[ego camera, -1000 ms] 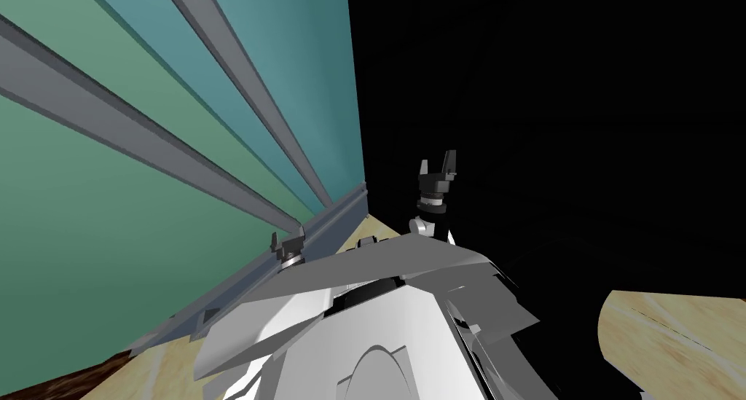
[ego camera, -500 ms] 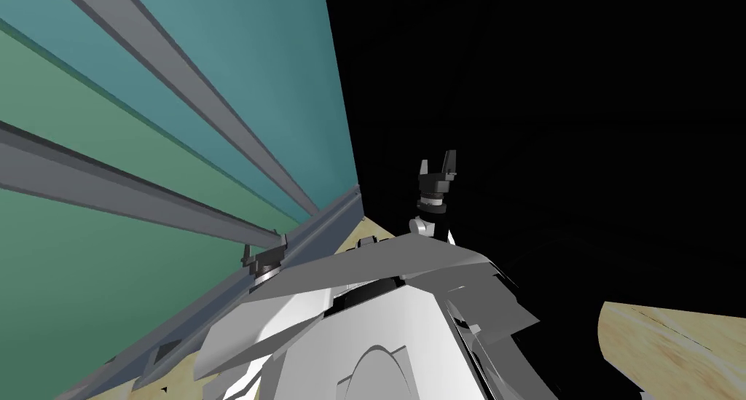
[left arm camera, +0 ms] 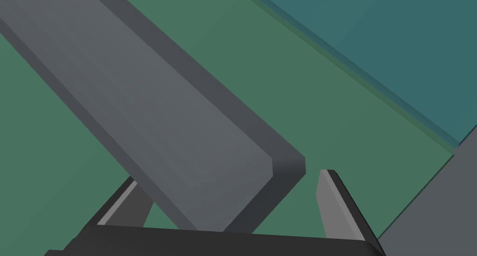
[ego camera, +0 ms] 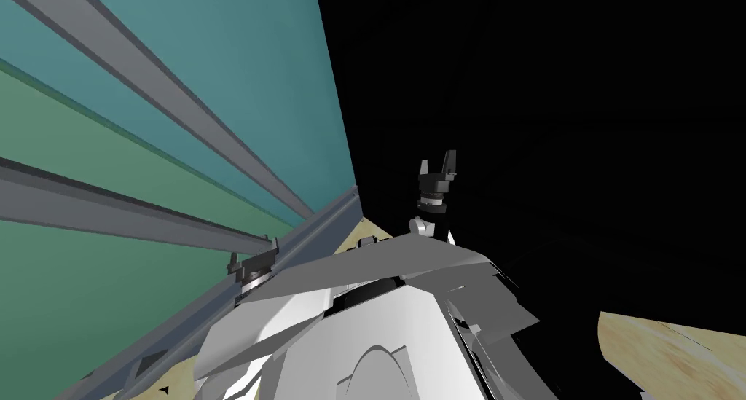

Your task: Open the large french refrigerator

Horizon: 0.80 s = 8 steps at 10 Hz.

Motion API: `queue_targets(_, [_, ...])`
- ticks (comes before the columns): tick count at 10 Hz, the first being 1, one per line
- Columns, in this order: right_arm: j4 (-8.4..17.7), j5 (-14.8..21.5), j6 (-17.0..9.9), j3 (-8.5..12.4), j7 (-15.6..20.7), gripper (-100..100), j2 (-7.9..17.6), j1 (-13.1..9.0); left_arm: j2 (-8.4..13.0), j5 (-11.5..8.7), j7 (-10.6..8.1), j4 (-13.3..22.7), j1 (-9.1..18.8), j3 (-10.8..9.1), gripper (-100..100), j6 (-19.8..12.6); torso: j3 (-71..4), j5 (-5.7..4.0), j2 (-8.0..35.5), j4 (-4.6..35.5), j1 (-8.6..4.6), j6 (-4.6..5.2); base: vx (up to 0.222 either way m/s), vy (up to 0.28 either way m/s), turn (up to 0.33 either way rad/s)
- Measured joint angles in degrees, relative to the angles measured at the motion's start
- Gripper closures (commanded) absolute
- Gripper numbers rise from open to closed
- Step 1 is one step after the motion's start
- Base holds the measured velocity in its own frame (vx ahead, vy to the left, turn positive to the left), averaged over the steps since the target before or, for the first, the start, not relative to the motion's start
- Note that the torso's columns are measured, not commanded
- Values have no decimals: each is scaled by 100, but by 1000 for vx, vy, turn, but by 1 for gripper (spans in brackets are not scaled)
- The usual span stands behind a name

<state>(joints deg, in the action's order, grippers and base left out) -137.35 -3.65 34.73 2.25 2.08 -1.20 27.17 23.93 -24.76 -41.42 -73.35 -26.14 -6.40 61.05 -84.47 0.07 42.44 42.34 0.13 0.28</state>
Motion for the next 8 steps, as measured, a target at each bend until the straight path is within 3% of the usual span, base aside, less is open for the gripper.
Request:
queue_targets(2, [1,0,-1,-1,0,0,0,-1,-255,117,278,57,194,197,100,27,-14,23,-37,-24,-3,-7,-81,136,-2])
queue_targets(7, [0,0,0,0,0,0,0,0,-917,302,1058,-415,356,595,100,-360,-22,1,-43,-19,-32,2,-68,118,53])
queue_targets(8, [0,0,0,-1,0,0,0,-1,-1039,351,1187,-362,475,696,100,-358,-18,6,-37,-21,-26,2,-67,96,-5])
